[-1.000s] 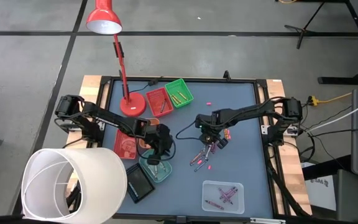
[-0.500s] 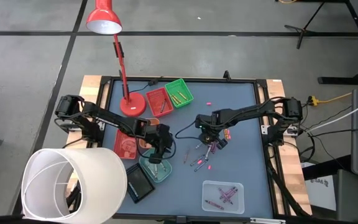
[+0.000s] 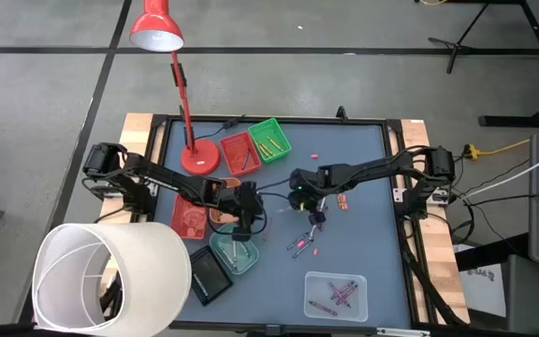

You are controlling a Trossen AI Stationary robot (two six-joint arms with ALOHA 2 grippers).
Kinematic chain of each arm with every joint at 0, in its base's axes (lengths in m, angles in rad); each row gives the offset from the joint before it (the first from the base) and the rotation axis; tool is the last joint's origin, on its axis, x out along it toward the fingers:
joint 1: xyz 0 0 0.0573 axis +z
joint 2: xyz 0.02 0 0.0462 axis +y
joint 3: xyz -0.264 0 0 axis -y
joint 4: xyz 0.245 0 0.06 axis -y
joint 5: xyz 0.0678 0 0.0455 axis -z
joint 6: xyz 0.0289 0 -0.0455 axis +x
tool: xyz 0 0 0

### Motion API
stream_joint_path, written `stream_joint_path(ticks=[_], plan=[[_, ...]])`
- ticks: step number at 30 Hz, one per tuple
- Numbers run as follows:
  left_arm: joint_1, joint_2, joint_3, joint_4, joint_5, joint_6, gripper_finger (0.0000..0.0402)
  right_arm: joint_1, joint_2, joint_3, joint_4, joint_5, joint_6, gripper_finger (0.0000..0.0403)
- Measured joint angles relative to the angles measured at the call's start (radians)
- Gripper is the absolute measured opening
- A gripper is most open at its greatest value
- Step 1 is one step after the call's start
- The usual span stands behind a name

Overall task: Sort crayons
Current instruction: Put the gray crayon into the light green bin

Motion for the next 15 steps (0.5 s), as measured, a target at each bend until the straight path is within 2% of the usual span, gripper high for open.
stream_joint_path(ticks=[8, 15], plan=[[0.0, 0.0, 0.0, 0.013, -0.106, -0.002, 0.0064, 0.0, 0.0, 0.0, 0.16, -0.005, 0.135, 0.0019], [0.0, 0.0, 0.0, 0.014, -0.195, -0.002, 0.0064, 0.0, 0.0, 0.0, 0.197, -0.007, 0.187, 0.0019]])
